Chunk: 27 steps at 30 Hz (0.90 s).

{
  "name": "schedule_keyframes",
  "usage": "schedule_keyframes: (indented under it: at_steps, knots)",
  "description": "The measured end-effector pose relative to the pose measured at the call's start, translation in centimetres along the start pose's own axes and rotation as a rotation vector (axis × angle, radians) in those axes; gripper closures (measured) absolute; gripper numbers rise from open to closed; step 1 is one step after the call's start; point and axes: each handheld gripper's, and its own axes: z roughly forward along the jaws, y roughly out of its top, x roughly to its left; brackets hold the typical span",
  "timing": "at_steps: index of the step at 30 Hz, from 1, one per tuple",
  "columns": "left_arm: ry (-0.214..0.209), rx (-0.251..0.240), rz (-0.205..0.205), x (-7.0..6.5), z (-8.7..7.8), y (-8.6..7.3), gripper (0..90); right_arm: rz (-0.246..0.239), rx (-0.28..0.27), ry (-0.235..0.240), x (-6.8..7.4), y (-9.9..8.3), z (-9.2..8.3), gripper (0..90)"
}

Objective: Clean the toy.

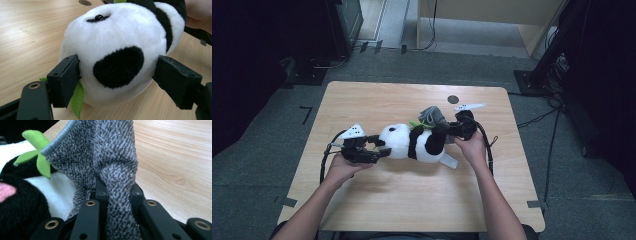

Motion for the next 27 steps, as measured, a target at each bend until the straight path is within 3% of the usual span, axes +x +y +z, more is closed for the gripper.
schedule_keyframes:
  at_steps: [4,6,12,16,21,24,27]
  knots:
    - [-0.030,-0.022,-0.013,0.6,0.6,0.2,18.6,0.019,-0.005,0.008,-0.5,-0.1,0.2,77.4]
    - [-0.020,-0.024,-0.016,0.8,1.0,0.2,16.9,0.023,-0.004,0.007,-0.7,-0.1,0.3,77.4]
    - [-0.017,-0.034,0.039,1.3,2.0,0.3,13.1,0.031,-0.004,0.003,-1.1,-0.2,0.7,77.4]
    - [0.021,-0.030,0.068,1.4,2.9,0.5,10.2,0.035,0.014,-0.003,-1.2,0.1,0.9,77.4]
    - [0.021,-0.063,0.027,1.8,3.5,0.3,10.1,0.037,0.019,-0.025,-1.2,0.2,1.1,77.4]
    - [0.044,-0.077,0.049,1.4,3.7,0.0,17.1,0.051,0.013,-0.028,-1.3,0.0,1.2,77.4]
    - [0.073,-0.074,0.017,1.2,3.5,-0.1,21.4,0.070,0.000,-0.033,-1.3,-0.1,1.1,77.2]
